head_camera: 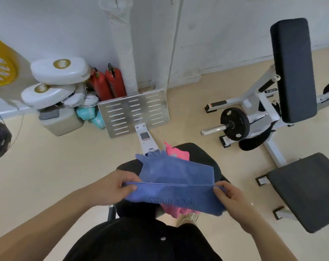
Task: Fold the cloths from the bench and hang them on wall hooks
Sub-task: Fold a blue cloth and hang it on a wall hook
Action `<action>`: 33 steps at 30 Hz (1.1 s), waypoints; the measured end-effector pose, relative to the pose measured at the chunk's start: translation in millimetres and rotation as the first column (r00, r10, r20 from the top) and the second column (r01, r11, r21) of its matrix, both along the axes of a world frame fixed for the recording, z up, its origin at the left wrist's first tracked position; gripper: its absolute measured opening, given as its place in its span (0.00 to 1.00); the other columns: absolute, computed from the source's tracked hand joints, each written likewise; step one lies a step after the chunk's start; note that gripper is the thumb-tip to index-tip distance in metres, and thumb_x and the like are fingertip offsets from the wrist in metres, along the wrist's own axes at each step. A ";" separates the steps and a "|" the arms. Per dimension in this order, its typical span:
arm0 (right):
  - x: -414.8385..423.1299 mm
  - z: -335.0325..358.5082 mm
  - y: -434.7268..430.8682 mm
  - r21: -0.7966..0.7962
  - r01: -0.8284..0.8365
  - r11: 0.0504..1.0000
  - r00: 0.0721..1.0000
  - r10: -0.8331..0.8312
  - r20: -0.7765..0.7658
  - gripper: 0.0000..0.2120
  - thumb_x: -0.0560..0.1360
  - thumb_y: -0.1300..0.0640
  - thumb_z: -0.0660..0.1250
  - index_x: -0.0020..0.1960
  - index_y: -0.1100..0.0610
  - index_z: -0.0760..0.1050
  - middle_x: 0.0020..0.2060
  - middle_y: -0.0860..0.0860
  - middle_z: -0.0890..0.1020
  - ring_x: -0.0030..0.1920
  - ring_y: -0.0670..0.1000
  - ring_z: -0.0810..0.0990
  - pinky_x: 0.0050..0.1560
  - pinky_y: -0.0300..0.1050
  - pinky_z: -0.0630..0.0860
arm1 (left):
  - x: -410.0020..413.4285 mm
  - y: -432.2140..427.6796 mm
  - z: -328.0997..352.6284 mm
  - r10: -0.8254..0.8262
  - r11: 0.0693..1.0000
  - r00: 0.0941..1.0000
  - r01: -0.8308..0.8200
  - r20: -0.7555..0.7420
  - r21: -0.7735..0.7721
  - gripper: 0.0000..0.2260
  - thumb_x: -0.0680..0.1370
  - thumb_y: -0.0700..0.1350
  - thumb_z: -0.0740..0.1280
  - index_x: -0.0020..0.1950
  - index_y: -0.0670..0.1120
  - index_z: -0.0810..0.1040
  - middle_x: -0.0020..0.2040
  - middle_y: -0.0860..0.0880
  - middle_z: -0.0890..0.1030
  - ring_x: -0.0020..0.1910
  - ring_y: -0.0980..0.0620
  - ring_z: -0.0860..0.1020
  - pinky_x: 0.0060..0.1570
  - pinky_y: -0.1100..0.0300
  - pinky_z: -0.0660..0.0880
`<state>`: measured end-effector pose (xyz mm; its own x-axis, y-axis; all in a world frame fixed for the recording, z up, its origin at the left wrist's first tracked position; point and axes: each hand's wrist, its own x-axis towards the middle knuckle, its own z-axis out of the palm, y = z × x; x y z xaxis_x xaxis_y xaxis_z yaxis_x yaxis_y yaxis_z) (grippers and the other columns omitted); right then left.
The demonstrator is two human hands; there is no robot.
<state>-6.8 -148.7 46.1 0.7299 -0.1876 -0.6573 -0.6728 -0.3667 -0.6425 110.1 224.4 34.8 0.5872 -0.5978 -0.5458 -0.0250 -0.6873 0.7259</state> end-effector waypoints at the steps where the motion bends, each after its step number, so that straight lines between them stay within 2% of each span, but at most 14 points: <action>1: -2.5 -3.2 -1.1 0.008 -0.023 1.000 0.999 0.023 -0.023 0.11 0.84 0.49 0.61 0.50 0.49 0.80 0.46 0.51 0.82 0.48 0.53 0.81 0.46 0.46 0.77 | -4.8 3.9 -1.4 -0.003 1.000 1.000 0.003 -0.027 0.011 0.10 0.80 0.42 0.65 0.48 0.56 0.82 0.41 0.62 0.81 0.41 0.61 0.78 0.43 0.69 0.72; 5: -2.5 -14.6 -4.3 0.028 -0.067 0.997 0.995 0.069 -0.067 0.10 0.84 0.49 0.61 0.49 0.48 0.80 0.44 0.50 0.84 0.48 0.53 0.84 0.48 0.49 0.82 | -9.4 4.2 -15.3 0.024 0.999 0.994 -0.022 -0.102 0.024 0.07 0.81 0.45 0.65 0.48 0.55 0.81 0.43 0.61 0.81 0.43 0.62 0.78 0.45 0.68 0.73; 7: 5.5 -25.9 -5.0 0.025 -0.018 1.000 0.997 0.020 -0.069 0.10 0.84 0.50 0.62 0.49 0.47 0.80 0.44 0.50 0.84 0.49 0.54 0.84 0.51 0.54 0.83 | -3.1 -3.6 -31.2 0.085 0.995 0.994 -0.081 -0.069 0.051 0.07 0.81 0.46 0.66 0.45 0.55 0.79 0.42 0.58 0.80 0.41 0.61 0.77 0.45 0.65 0.74; 10: 24.1 -49.4 -8.9 0.040 0.072 0.997 0.993 -0.068 -0.096 0.08 0.84 0.53 0.63 0.51 0.51 0.81 0.49 0.53 0.85 0.52 0.56 0.84 0.54 0.60 0.85 | 14.4 -23.6 -61.3 0.241 0.964 0.971 -0.239 -0.002 0.115 0.05 0.79 0.46 0.70 0.44 0.54 0.80 0.43 0.54 0.83 0.42 0.56 0.79 0.47 0.57 0.77; 12: 36.6 -66.0 -13.0 0.021 0.101 0.995 0.990 -0.098 -0.105 0.07 0.83 0.53 0.64 0.52 0.53 0.80 0.49 0.53 0.85 0.52 0.57 0.84 0.54 0.58 0.84 | 29.6 -38.6 -79.5 0.336 0.929 0.941 -0.338 0.039 0.152 0.04 0.78 0.48 0.72 0.43 0.53 0.80 0.44 0.52 0.84 0.45 0.51 0.81 0.48 0.55 0.78; 14: 49.7 -77.8 -17.4 -0.018 0.095 0.995 0.991 -0.096 -0.097 0.07 0.83 0.53 0.64 0.51 0.52 0.80 0.48 0.51 0.85 0.51 0.54 0.84 0.50 0.50 0.83 | 42.7 -52.4 -93.3 0.389 0.899 0.918 -0.397 0.081 0.186 0.05 0.77 0.49 0.71 0.41 0.53 0.79 0.45 0.52 0.83 0.47 0.48 0.81 0.50 0.52 0.78; 16: 60.7 -86.4 -22.5 -0.045 0.069 0.997 0.993 -0.073 -0.098 0.07 0.84 0.53 0.63 0.51 0.52 0.79 0.47 0.50 0.85 0.50 0.52 0.83 0.45 0.44 0.79 | 50.8 -65.0 -102.8 0.406 0.886 0.908 -0.418 0.100 0.199 0.09 0.79 0.44 0.69 0.40 0.55 0.76 0.44 0.51 0.82 0.47 0.47 0.79 0.50 0.54 0.76; 18: 66.7 -96.0 -26.8 -0.063 0.032 0.997 0.993 -0.039 -0.113 0.07 0.84 0.54 0.62 0.52 0.53 0.78 0.47 0.50 0.84 0.48 0.50 0.82 0.45 0.43 0.77 | 55.2 -75.7 -111.1 0.432 0.875 0.895 -0.446 0.112 0.191 0.12 0.81 0.39 0.65 0.42 0.55 0.74 0.46 0.50 0.81 0.48 0.47 0.77 0.50 0.57 0.71; 20: 67.5 -103.7 -27.9 -0.088 0.000 0.996 0.989 -0.013 -0.147 0.07 0.84 0.54 0.61 0.52 0.53 0.76 0.47 0.51 0.83 0.47 0.50 0.82 0.46 0.44 0.77 | 58.3 -85.1 -116.3 0.461 0.861 0.880 -0.475 0.115 0.181 0.09 0.82 0.38 0.63 0.47 0.52 0.75 0.48 0.50 0.80 0.49 0.49 0.76 0.50 0.60 0.68; 24: 59.5 -113.9 -28.9 -0.085 0.007 0.996 0.979 -0.024 -0.201 0.07 0.84 0.55 0.61 0.52 0.56 0.75 0.48 0.56 0.82 0.48 0.54 0.82 0.46 0.46 0.79 | 59.4 -97.1 -124.1 0.448 0.875 0.891 -0.454 0.076 0.167 0.07 0.83 0.38 0.61 0.52 0.50 0.75 0.50 0.49 0.80 0.51 0.49 0.76 0.53 0.59 0.68; 27: 52.9 -117.3 -25.5 0.027 0.155 0.988 0.952 -0.142 -0.270 0.04 0.82 0.53 0.65 0.53 0.53 0.76 0.49 0.53 0.83 0.50 0.54 0.83 0.53 0.53 0.84 | 60.3 -101.7 -129.1 0.379 0.897 0.925 -0.371 0.015 0.242 0.06 0.83 0.40 0.61 0.55 0.49 0.75 0.53 0.50 0.80 0.54 0.48 0.77 0.56 0.57 0.70; 29: 49.5 -117.9 -22.4 0.084 0.284 0.955 0.920 -0.247 -0.304 0.05 0.80 0.53 0.69 0.54 0.52 0.77 0.51 0.51 0.83 0.53 0.54 0.83 0.57 0.58 0.83 | 63.9 -106.3 -131.7 0.328 0.912 0.945 -0.315 -0.008 0.262 0.06 0.82 0.39 0.62 0.55 0.48 0.76 0.55 0.50 0.81 0.57 0.49 0.78 0.60 0.56 0.72; 31: 49.1 -117.4 -22.6 0.100 0.352 0.931 0.906 -0.312 -0.286 0.07 0.78 0.54 0.72 0.55 0.53 0.78 0.51 0.51 0.84 0.54 0.54 0.83 0.58 0.57 0.83 | 68.1 -110.6 -130.7 0.263 0.933 0.964 -0.245 -0.033 0.263 0.07 0.80 0.39 0.64 0.55 0.47 0.78 0.56 0.52 0.81 0.58 0.52 0.78 0.61 0.55 0.74; 33: 52.5 -113.3 -24.3 0.153 0.394 0.906 0.897 -0.343 -0.279 0.09 0.77 0.54 0.74 0.55 0.55 0.79 0.51 0.51 0.86 0.53 0.55 0.84 0.57 0.56 0.83 | 71.3 -111.6 -126.4 0.193 0.946 0.980 -0.172 -0.052 0.275 0.09 0.77 0.39 0.65 0.54 0.49 0.79 0.53 0.52 0.83 0.54 0.51 0.80 0.58 0.54 0.77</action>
